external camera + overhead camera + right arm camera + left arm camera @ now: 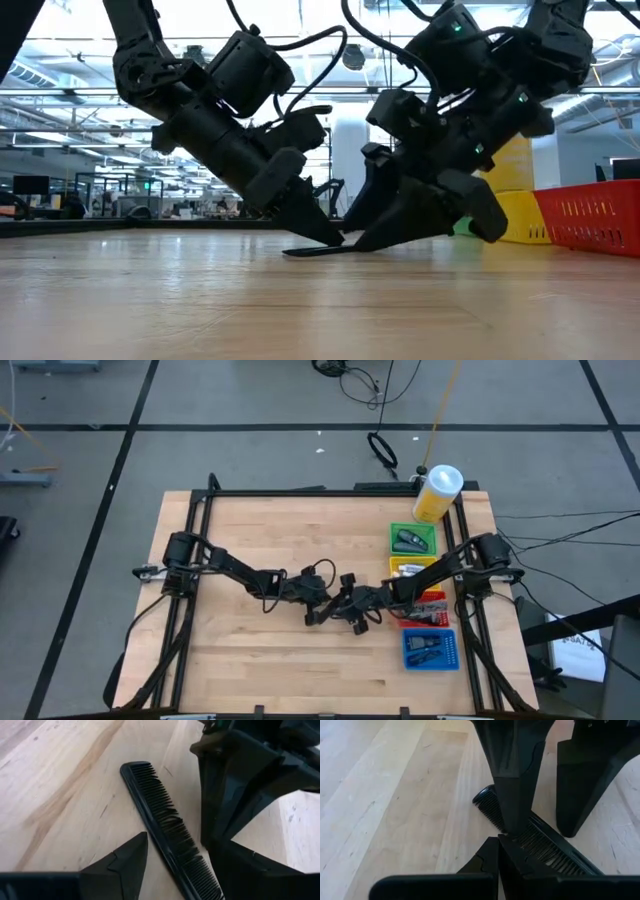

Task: Pick & Place Travel size toiletries
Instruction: Put the black comb into the red basket, then return to Home Position

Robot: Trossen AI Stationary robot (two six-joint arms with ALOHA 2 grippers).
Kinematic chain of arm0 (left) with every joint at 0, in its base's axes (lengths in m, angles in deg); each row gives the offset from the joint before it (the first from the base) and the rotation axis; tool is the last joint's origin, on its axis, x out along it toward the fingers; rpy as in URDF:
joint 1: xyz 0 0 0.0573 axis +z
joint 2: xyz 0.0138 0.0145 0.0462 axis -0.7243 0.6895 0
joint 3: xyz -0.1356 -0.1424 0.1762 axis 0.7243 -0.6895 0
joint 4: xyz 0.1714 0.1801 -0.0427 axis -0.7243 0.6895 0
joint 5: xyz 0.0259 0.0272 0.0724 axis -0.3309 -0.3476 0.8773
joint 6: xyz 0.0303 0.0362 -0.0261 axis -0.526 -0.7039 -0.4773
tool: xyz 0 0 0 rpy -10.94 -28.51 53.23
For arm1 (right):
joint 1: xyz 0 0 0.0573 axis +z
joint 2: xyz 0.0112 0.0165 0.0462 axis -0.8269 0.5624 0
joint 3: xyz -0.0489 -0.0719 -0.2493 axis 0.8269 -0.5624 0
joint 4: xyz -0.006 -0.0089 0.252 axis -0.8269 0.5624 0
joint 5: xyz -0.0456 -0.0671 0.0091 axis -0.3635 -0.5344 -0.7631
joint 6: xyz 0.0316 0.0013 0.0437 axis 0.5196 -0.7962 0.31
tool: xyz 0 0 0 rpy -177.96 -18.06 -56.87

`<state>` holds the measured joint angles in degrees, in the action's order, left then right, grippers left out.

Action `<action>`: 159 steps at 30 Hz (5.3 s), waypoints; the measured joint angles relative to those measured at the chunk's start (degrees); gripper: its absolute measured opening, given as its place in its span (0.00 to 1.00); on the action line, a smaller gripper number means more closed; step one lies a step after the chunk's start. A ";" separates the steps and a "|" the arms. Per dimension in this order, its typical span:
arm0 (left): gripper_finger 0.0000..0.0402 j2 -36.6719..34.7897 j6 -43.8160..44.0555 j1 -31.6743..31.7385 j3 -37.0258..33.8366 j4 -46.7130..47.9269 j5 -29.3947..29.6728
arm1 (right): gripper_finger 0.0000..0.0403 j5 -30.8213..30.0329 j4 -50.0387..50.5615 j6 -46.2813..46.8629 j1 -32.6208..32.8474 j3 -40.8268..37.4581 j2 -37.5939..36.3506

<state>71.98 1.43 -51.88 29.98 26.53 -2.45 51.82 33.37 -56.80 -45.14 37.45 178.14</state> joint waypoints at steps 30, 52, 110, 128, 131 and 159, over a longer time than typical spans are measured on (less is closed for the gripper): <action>0.00 0.09 -2.80 -1.21 -0.07 1.75 -2.05 | 0.46 -8.23 -4.50 -3.56 -0.04 2.59 1.32; 0.00 0.14 -2.64 -1.32 -0.09 1.74 -2.55 | 0.34 -6.86 4.23 0.06 -2.07 2.89 1.26; 0.02 -1.33 -1.40 -4.77 -0.17 4.89 17.08 | 0.14 11.08 79.59 60.43 10.68 -6.67 -44.44; 0.02 -6.08 -1.28 -5.59 -0.37 6.30 17.01 | 0.44 5.09 20.55 37.45 9.39 -20.61 -52.87; 0.02 -11.64 -1.25 -6.08 -0.24 7.83 17.06 | 0.34 10.06 6.40 32.91 6.70 -28.20 -55.60; 0.02 -57.97 3.69 -0.60 -31.33 4.39 21.14 | 0.00 12.35 25.27 33.53 -9.33 -44.26 -103.22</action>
<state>14.01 5.12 -52.47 -1.34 30.91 18.70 64.17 58.64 -23.28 -54.48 -6.81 74.92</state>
